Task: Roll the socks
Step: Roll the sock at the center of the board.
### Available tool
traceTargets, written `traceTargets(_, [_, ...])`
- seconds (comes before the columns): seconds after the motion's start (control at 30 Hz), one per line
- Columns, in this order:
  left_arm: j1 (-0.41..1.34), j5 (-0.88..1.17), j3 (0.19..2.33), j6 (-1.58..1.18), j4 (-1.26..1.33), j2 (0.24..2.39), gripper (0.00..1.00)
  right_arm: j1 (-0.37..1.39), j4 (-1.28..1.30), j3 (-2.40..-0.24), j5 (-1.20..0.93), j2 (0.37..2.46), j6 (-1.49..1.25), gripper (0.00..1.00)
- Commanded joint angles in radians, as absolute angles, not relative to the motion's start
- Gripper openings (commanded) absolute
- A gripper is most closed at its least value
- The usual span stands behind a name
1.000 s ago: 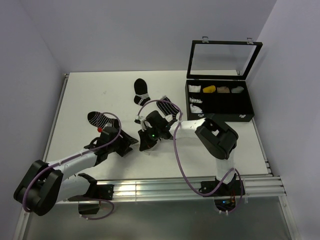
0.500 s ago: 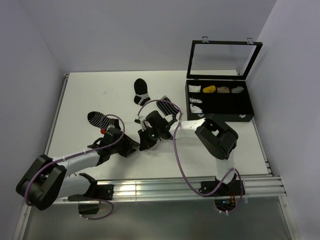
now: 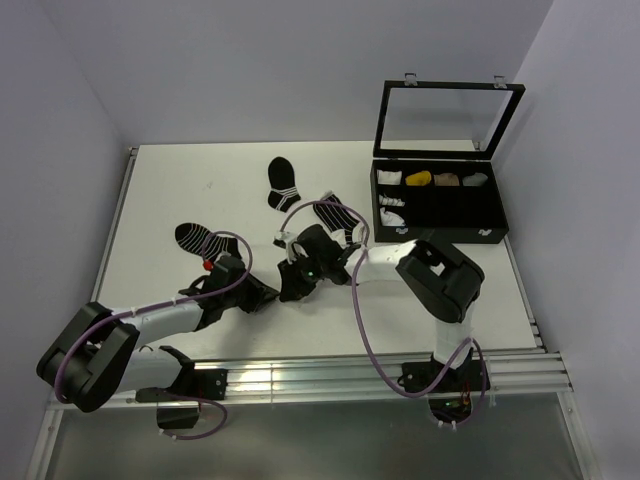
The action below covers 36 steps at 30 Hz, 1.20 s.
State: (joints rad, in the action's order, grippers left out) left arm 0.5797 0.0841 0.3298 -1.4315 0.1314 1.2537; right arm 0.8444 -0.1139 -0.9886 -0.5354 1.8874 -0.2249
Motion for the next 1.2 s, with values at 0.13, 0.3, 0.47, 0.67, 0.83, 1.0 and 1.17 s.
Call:
traceTargets(0.13, [0.588, 0.064, 0.357, -1.456, 0.143, 1.235, 0.17, 0.856, -0.167, -0.922, -0.420, 1.786, -0.195, 0.36])
traceTargets(0.3, [0.588, 0.074, 0.374, -1.456, 0.129, 1.243, 0.09, 0.885, -0.155, -0.916, -0.367, 1.776, -0.176, 0.38])
traceTargets(0.47, [0.589, 0.074, 0.399, -1.450, 0.101, 1.241, 0.07, 0.922, -0.160, -0.913, -0.275, 1.761, -0.152, 0.39])
traceTargets(0.67, [0.591, 0.078, 0.410, -1.448, 0.084, 1.244, 0.07, 0.968, -0.181, -0.894, -0.171, 1.726, -0.123, 0.42])
traceTargets(0.83, [0.592, 0.084, 0.411, -1.454, 0.081, 1.250, 0.06, 1.011, -0.172, -0.908, -0.100, 1.738, -0.109, 0.43])
traceTargets(1.0, [0.592, 0.095, 0.416, -1.457, 0.075, 1.270, 0.06, 1.052, -0.169, -0.920, -0.026, 1.756, -0.104, 0.43])
traceTargets(1.17, [0.592, 0.106, 0.420, -1.462, 0.069, 1.285, 0.04, 1.088, -0.175, -0.917, 0.087, 1.753, -0.101, 0.43])
